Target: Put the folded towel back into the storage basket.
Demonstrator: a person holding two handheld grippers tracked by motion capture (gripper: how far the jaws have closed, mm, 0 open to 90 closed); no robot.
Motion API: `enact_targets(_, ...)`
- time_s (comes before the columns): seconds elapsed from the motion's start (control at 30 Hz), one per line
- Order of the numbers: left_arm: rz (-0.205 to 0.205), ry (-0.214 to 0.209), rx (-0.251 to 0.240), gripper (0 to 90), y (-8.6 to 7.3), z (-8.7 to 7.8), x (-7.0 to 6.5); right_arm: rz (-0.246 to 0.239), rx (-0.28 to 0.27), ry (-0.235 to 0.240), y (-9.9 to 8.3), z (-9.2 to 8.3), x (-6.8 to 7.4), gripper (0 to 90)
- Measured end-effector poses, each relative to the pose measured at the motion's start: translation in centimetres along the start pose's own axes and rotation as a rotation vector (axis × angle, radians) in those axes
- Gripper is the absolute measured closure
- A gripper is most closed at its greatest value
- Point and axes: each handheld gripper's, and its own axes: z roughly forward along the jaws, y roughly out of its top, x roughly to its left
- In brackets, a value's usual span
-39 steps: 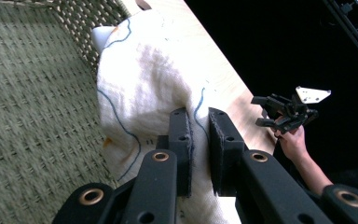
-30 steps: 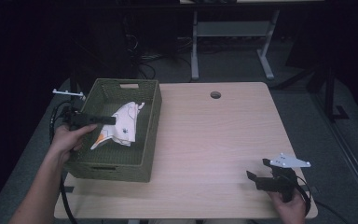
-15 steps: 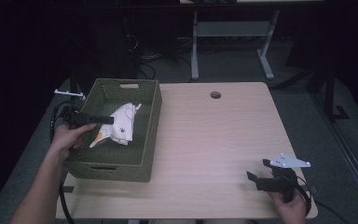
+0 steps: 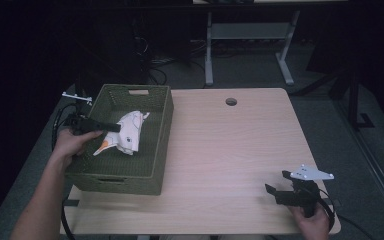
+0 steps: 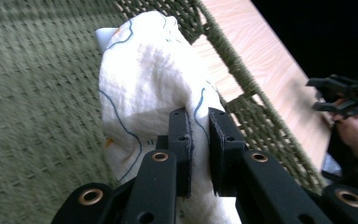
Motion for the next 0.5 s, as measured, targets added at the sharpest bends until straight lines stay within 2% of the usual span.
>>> enact_targets(0.1, 0.076, 0.036, -0.009, 80.0, 0.3, 0.05, -0.1, 0.001, -0.001, 0.001, 0.02, -0.02, -0.02, 17.5)
enact_targets(0.13, 0.087, 0.048, -0.004, 78.3, 0.34, 0.21, -0.11, 0.002, -0.001, 0.001, 0.02, -0.03, -0.02, 17.5)
enact_targets(0.17, 0.087, 0.048, -0.004, 74.5, 0.34, 0.21, -0.11, 0.0, -0.001, 0.001, 0.01, -0.03, -0.02, 17.5)
enact_targets(0.2, 0.095, 0.084, 0.011, 74.5, 0.39, 0.43, -0.13, 0.0, -0.001, 0.001, 0.01, -0.03, -0.02, 17.5)
enact_targets(0.23, 0.085, 0.093, 0.036, 66.4, 0.39, 0.65, 0.06, 0.002, 0.002, 0.002, -0.01, -0.01, 0.03, 17.5)
enact_targets(0.33, 0.085, 0.113, 0.043, 62.6, 0.32, 0.64, -0.13, -0.004, 0.004, 0.004, 0.0, 0.05, 0.11, 17.5)
enact_targets(0.5, 0.083, 0.112, 0.03, 60.5, 0.11, 0.49, -0.61, -0.012, 0.003, 0.008, -0.01, -0.04, 0.42, 17.5)
